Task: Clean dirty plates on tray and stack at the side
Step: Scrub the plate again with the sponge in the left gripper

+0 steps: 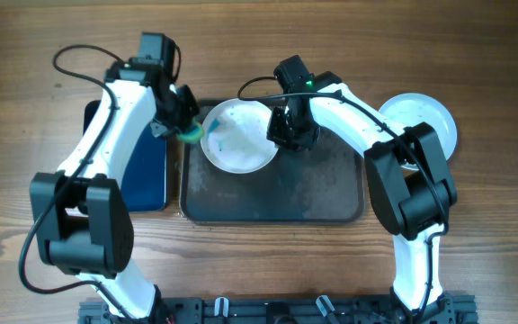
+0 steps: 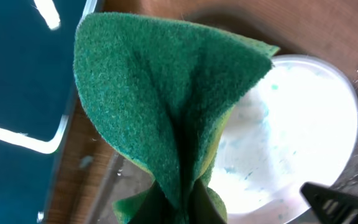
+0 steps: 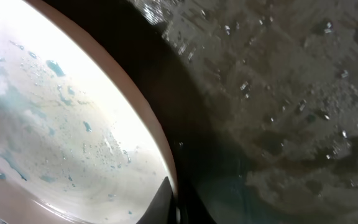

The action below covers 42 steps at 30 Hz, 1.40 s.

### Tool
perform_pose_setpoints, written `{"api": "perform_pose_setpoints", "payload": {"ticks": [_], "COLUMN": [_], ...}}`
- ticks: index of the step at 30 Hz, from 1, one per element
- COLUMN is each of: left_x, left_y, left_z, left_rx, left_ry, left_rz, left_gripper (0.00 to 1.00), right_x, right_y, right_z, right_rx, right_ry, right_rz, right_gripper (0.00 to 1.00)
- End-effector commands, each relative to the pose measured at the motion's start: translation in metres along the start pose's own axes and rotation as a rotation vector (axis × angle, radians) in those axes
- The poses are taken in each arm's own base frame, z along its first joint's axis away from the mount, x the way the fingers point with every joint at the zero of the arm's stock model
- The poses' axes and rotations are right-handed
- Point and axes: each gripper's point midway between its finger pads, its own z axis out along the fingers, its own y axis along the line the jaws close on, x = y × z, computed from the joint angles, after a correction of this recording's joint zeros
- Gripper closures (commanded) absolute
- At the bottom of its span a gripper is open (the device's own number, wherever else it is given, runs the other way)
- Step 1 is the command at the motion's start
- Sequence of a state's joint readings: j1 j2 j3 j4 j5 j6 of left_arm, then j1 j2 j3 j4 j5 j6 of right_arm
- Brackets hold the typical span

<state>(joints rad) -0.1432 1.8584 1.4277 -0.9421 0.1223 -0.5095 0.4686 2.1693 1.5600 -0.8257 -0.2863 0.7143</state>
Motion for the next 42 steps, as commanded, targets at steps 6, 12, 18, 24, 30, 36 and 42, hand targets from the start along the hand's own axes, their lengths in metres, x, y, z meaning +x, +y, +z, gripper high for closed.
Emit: {"api": "perform_pose_setpoints", "payload": {"ticks": [6,12,18,24,30,36,42], "left_x": [0.050,0.059,0.035,0.018,0.086,0.082,-0.001], "left_y": [-0.049,-0.011,0.023,0.004,-0.060,-0.074,-0.076], "left_z": [0.048,0.073,0.067,0.066,0.079,0.073,-0.015], "left_rx": [0.084,-0.096,-0.293,-0.225,0.141,0.165,0.208], "left_ry": [-0.027,-0.086,-0.226,-0.313,-0.013,-0.045,-0.171], "left_rz": [0.259,0.286,0.253,0.221,0.271,0.317,0.185], "left_gripper": [0.96,0.96,0.96,0.96,0.96,0.96,0.96], "right_x": [0.000,0.000,0.001,0.001,0.001,0.001,0.001], "right_y": [-0.014,-0.013,-0.012,-0.012,-0.012,-0.012,-0.011], "right_z": [0.014,0.014,0.014,0.014,0.014,0.014,0.014], "right_rx": [0.044,0.039,0.034,0.032,0.032,0.033,0.030], "right_ry": [-0.003,0.001,0.005,0.002,0.002,0.004,0.005], "right_rz": [-0.033,-0.049,-0.051,-0.053,-0.053,-0.062,-0.092], "right_gripper": [0.96,0.96,0.96,0.96,0.96,0.96,0.96]}}
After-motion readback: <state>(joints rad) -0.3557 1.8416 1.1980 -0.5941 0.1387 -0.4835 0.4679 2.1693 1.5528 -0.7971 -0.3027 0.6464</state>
